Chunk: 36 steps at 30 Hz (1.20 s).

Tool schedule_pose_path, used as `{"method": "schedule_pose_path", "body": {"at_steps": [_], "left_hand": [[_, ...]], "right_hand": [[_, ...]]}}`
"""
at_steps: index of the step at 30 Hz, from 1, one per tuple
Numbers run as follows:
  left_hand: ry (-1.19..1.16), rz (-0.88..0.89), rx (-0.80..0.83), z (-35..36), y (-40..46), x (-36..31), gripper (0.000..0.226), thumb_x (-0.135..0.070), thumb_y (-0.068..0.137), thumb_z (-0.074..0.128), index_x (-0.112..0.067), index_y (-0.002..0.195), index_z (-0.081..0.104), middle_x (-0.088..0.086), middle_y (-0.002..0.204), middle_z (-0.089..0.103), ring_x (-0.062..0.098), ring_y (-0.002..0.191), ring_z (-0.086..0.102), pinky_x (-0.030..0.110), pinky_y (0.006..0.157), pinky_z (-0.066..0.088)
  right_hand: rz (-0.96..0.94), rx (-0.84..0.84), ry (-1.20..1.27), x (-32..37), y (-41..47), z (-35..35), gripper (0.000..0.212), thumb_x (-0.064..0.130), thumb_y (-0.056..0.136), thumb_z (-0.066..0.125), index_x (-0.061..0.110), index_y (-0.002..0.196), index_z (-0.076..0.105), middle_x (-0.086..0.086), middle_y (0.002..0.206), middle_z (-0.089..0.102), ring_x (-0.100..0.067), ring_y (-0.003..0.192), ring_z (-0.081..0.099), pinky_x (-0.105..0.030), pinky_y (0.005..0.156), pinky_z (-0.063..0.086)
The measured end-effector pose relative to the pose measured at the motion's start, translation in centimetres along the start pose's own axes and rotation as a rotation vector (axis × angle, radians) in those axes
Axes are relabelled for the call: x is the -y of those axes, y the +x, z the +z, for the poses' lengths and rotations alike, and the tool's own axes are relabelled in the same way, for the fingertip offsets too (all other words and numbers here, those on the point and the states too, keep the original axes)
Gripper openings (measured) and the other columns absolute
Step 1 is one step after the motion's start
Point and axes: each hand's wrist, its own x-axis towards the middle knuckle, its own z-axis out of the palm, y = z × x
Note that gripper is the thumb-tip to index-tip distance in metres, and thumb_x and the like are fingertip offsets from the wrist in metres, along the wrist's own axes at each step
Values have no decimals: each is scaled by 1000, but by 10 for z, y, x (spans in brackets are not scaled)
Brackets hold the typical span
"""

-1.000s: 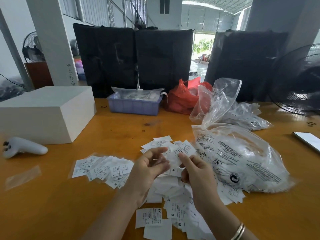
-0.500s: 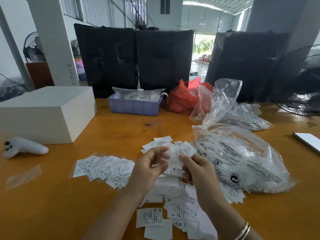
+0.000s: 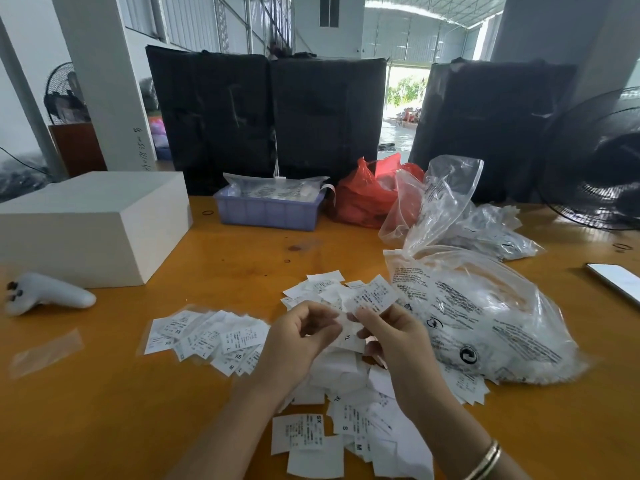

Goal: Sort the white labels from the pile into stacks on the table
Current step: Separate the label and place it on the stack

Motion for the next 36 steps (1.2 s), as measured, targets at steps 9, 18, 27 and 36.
{"method": "schedule_pose_path", "body": {"at_steps": [9, 18, 27, 36], "left_hand": [[-29, -22, 7, -8, 3, -5, 25, -23, 77, 73, -26, 100, 64, -8, 84, 76, 2, 80, 69, 8, 67, 49], [-38, -19, 43, -13, 3, -4, 14, -15, 85, 67, -17, 99, 62, -5, 85, 76, 10, 76, 70, 12, 65, 50], [-41, -29, 91, -11, 2, -7, 13, -5, 89, 61, -14, 97, 67, -4, 85, 76, 10, 75, 71, 11, 62, 49], [42, -33, 173, -9, -1, -9, 15, -10, 93, 57, -20, 99, 66, -4, 85, 76, 7, 74, 69, 12, 64, 48]], "right_hand": [[-20, 33, 85, 6, 2, -9, 18, 20, 83, 70, 20, 64, 69, -1, 61, 56, -10, 54, 48, -21, 54, 41], [18, 53, 141, 10, 4, -14, 7, 4, 83, 68, 9, 85, 64, -1, 65, 67, -17, 58, 67, -20, 46, 49], [21, 31, 216, 5, 7, -12, 19, 1, 81, 68, 18, 74, 65, -4, 72, 68, -9, 57, 57, -17, 49, 47], [16, 22, 260, 3, 5, -10, 22, 7, 83, 69, 18, 65, 71, -6, 76, 72, -21, 79, 71, -26, 67, 54]]}}
